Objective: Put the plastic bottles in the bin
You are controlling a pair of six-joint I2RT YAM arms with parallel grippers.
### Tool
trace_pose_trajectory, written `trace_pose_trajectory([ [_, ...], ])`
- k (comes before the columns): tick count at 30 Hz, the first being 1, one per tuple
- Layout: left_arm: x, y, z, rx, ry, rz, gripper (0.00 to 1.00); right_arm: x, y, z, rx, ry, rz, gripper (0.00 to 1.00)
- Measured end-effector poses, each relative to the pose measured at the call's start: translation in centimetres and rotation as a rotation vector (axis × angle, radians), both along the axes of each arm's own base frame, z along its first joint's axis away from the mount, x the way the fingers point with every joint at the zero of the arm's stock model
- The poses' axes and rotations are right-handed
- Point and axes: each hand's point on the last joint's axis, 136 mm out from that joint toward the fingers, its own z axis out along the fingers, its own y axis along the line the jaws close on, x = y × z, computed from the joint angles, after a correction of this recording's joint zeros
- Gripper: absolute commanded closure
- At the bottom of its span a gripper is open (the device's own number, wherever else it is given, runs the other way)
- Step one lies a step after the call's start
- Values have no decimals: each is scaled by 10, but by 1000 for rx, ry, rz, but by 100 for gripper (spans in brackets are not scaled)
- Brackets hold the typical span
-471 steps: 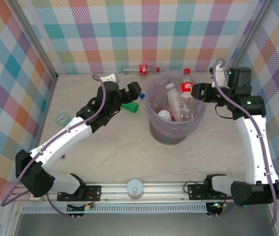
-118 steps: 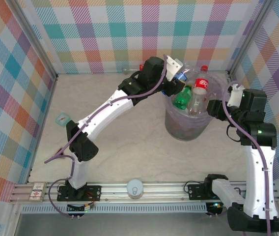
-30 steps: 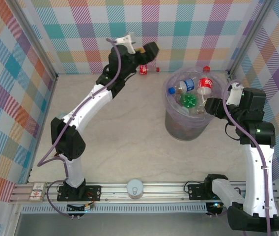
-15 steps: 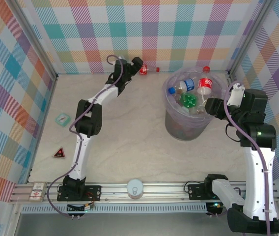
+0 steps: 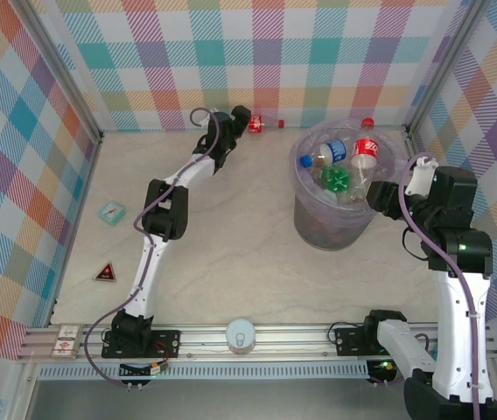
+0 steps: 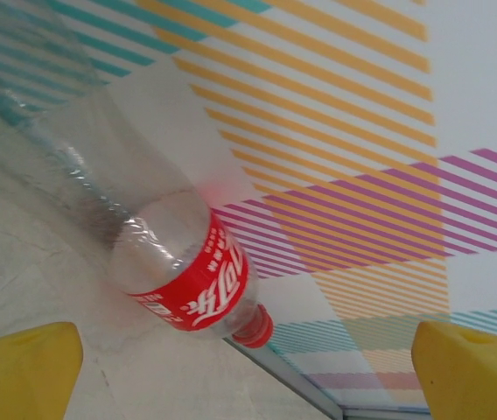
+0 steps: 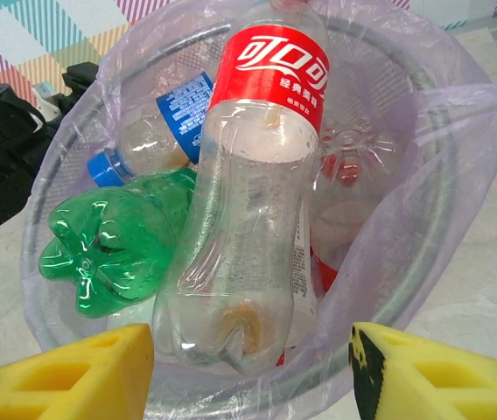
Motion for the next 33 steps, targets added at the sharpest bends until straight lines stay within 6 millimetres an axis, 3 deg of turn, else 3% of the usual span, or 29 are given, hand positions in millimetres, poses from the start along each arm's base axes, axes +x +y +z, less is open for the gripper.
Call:
trace_pose_trajectory([
  [13, 17, 15, -46, -118, 140, 129, 9, 2, -1, -13, 0, 27, -5, 38],
  [26, 37, 31, -50, -337, 125, 225, 21, 6, -3, -30, 1, 52, -19, 38],
  [30, 40, 35, -53, -369, 112, 230, 28, 6, -4, -29, -1, 47, -23, 38],
  [33, 42, 37, -56, -386, 107, 229, 39, 5, -5, -28, -2, 45, -30, 38],
])
